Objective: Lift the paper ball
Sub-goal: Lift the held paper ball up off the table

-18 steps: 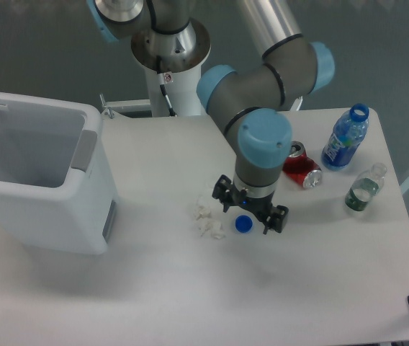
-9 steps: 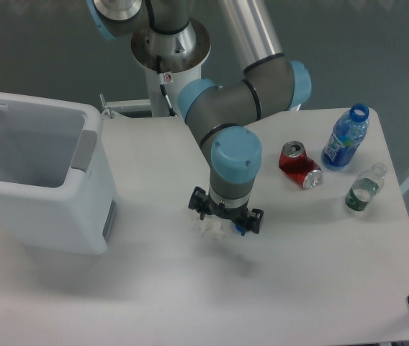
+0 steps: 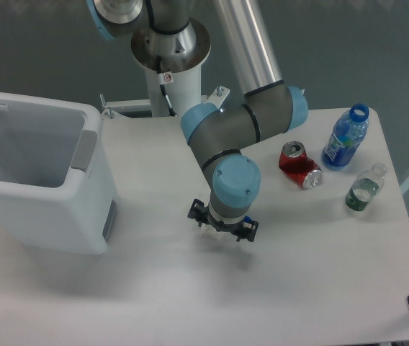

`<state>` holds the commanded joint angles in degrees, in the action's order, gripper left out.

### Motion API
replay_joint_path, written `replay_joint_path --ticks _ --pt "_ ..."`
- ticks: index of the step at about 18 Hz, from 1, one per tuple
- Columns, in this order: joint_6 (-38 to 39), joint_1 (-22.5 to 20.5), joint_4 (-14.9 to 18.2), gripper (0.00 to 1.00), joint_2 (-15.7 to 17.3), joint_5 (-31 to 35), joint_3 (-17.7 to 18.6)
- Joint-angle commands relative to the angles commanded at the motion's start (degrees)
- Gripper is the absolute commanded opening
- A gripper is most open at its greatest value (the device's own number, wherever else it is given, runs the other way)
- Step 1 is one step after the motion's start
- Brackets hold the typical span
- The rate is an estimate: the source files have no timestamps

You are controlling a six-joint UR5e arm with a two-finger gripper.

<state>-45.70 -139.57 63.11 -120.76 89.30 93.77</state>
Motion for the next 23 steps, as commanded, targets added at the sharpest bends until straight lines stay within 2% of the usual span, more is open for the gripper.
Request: replay_joint_path --ticks 5,6,10,13,16,17,23 --pt "0.00 0.00 0.09 0.92 -0.88 -0.09 0.36" --pt "-0.09 0.00 0.09 0.89 -0.97 -0.09 0.44" --pt "0.17 -0.09 0.09 0.65 -0.79 -0.18 0.44" --pt "-0.09 -0.26 0.09 0.35 -0.53 -0.18 0.10" --pt "0.35 -0.26 0.17 0.14 -0.35 -0.18 -0.26" --pt "0.44 -0.26 0.17 0.10 -0.35 -0.18 -0.35" --pt "0.61 -0.70 0.35 0.10 0.52 -0.70 -2.10"
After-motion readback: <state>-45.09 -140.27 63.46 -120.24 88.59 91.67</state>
